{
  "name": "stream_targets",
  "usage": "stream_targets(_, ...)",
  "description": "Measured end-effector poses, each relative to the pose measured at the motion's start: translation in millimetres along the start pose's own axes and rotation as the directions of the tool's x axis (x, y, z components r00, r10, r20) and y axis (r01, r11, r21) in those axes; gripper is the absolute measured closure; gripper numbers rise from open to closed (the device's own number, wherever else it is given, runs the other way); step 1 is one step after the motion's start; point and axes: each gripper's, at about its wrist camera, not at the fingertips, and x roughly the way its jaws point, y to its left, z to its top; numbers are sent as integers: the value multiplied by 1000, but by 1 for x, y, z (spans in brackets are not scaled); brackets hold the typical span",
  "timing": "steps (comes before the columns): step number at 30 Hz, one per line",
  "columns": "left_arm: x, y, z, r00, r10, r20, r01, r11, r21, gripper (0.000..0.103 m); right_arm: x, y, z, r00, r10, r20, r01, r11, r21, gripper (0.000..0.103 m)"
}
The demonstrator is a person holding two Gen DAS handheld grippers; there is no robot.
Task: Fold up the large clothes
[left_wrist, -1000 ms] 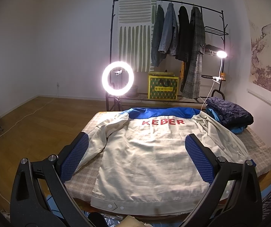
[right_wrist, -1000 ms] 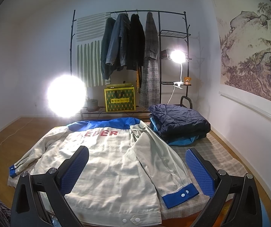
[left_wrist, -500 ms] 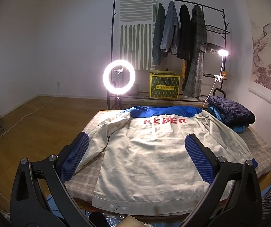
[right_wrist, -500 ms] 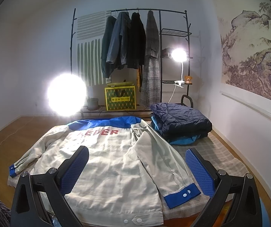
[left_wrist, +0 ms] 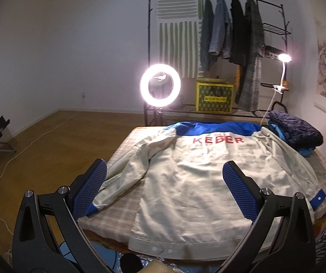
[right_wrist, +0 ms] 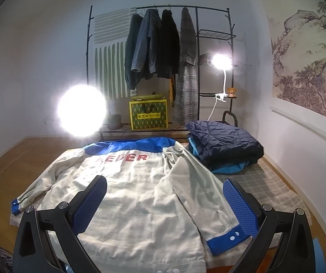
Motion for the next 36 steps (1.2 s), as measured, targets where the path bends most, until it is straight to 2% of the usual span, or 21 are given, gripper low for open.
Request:
stream_targets(7,31,31,-4,997,62,-36,-62,998,-5,0,27,20,4,999,35,-12,-35,999,-22,0)
stream_targets(11,57,51,-8,995,69,-69,-71,997,-23,0,48,35,9,998,53,-17,-54,998,-40,0)
stream_targets(17,97,81,-11,987,127,-96,-129,991,-21,0,91,62,21,995,99,-35,-100,994,-52,0)
stream_targets(22,140,131,-19,971,145,-188,-167,980,-106,0,127,87,30,991,137,-2,-137,989,-58,0)
stream_targets(24,158,153,-26,960,155,-234,-191,971,-140,0,142,96,31,985,173,14,-172,984,-55,0)
stream_targets(27,189,189,-41,938,122,-323,-199,956,-217,0,169,107,29,972,234,-4,-234,972,-33,0)
stream_targets(32,240,236,-73,879,75,-470,-247,917,-315,5,205,112,16,925,362,-119,-362,932,19,2)
stream_targets(34,257,257,-88,856,38,-515,-266,887,-377,6,214,114,10,917,364,-160,-366,930,20,4)
stream_targets(36,270,281,-105,838,0,-546,-296,840,-454,7,218,114,6,912,366,-184,-369,929,19,5)
